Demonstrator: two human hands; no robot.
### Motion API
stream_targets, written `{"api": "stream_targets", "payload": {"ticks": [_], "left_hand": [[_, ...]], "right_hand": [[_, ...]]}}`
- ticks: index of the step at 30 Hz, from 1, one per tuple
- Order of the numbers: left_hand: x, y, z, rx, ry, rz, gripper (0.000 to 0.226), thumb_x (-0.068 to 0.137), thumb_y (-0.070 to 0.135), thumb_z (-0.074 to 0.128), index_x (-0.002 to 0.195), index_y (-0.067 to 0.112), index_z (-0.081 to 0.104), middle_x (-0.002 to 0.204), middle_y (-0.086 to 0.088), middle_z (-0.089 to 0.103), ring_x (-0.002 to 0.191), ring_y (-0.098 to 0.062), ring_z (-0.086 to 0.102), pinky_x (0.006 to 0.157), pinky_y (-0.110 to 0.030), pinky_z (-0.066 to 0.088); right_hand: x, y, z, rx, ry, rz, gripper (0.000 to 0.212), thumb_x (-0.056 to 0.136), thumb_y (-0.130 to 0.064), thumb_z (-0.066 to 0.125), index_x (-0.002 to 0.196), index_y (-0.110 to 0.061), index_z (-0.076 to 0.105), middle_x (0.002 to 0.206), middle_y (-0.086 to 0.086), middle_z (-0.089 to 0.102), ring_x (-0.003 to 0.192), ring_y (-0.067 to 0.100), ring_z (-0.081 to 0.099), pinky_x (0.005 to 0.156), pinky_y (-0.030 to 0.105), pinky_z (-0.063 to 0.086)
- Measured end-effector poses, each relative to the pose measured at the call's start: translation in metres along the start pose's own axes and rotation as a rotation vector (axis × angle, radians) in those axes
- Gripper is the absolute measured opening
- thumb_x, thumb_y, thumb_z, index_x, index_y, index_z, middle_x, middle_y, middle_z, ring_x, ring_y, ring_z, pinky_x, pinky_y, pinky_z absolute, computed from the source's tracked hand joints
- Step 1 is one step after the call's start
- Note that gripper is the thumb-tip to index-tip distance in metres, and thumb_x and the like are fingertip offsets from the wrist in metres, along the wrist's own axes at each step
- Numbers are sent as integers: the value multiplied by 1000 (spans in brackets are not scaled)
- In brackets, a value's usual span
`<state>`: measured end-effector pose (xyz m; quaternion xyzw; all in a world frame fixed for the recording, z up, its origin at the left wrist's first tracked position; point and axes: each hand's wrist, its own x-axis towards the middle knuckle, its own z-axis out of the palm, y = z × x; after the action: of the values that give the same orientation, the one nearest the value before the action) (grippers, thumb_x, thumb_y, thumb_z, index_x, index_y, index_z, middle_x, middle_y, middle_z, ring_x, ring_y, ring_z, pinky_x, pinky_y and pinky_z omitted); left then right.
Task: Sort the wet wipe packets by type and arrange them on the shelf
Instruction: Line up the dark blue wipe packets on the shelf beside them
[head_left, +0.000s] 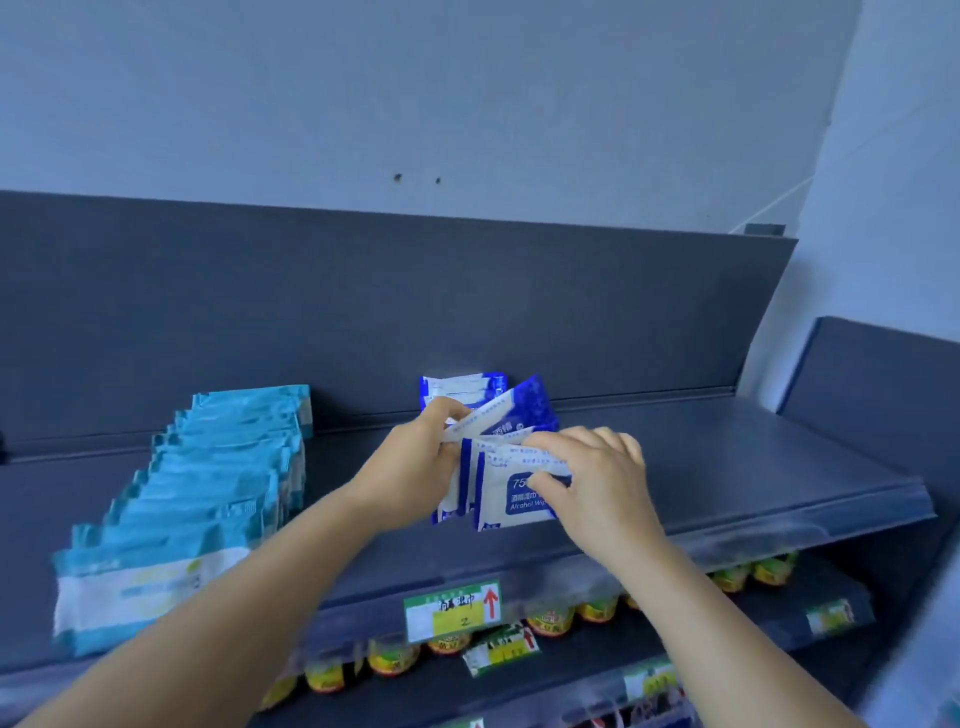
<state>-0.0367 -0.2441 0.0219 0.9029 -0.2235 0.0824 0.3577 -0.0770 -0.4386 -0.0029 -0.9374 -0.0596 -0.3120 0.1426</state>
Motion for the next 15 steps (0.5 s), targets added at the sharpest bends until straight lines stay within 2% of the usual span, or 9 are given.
{"api": "stream_targets", "payload": {"ticks": [3,6,8,10,11,12,13,15], "left_hand": [[25,-19,1,-26,-15,-38,29,95,11,36,110,30,52,93,3,67,76,-21,61,66,-33,50],[47,-36,9,-99,-46,-69,34,98,11,35,111,32,60,103,10,68,94,-14,63,87,-34,52],[55,-46,16,-240,-116,-139,29,102,21,36,114,32,60,115,12,66,110,-11,60,99,-32,46],[60,-54,23,-392,-188,-190,28,96,42,46,119,33,59,122,16,62,115,-4,57,102,-28,42],[64,-58,26,-400,-209,-208,40,86,51,56,121,33,56,123,16,60,113,-2,57,100,-27,43],[69,-60,30,-354,-220,-235,53,77,50,68,124,32,51,125,14,55,109,-2,57,94,-24,46],[75,-64,33,-255,-210,-260,64,71,42,75,127,33,45,125,11,48,105,-4,56,87,-22,48],[89,-68,38,-100,-157,-302,77,69,26,78,134,33,37,125,5,41,100,-8,55,77,-24,52]], "right_hand": [[24,7,22,35,-69,-42,32,87,-34,62,119,-37,62,113,-16,61,103,14,49,89,18,15],[43,18,48,82,-119,-60,29,85,-34,64,114,-34,63,109,-16,62,100,15,50,87,20,18],[52,24,65,88,-158,-70,29,84,-35,64,113,-33,62,108,-16,62,101,15,50,89,22,23],[62,28,77,77,-190,-79,30,85,-38,62,114,-32,60,109,-15,62,102,14,49,91,24,26],[68,29,82,71,-202,-82,31,85,-39,61,115,-31,59,110,-15,61,104,14,48,92,25,26],[74,30,86,63,-220,-82,32,86,-40,60,117,-31,58,112,-15,60,105,14,47,94,25,26],[79,30,89,58,-236,-83,35,87,-41,58,120,-31,57,115,-14,58,108,14,46,97,25,25],[89,33,95,54,-248,-77,42,87,-43,58,127,-30,53,124,-14,52,116,14,41,103,25,24]]}}
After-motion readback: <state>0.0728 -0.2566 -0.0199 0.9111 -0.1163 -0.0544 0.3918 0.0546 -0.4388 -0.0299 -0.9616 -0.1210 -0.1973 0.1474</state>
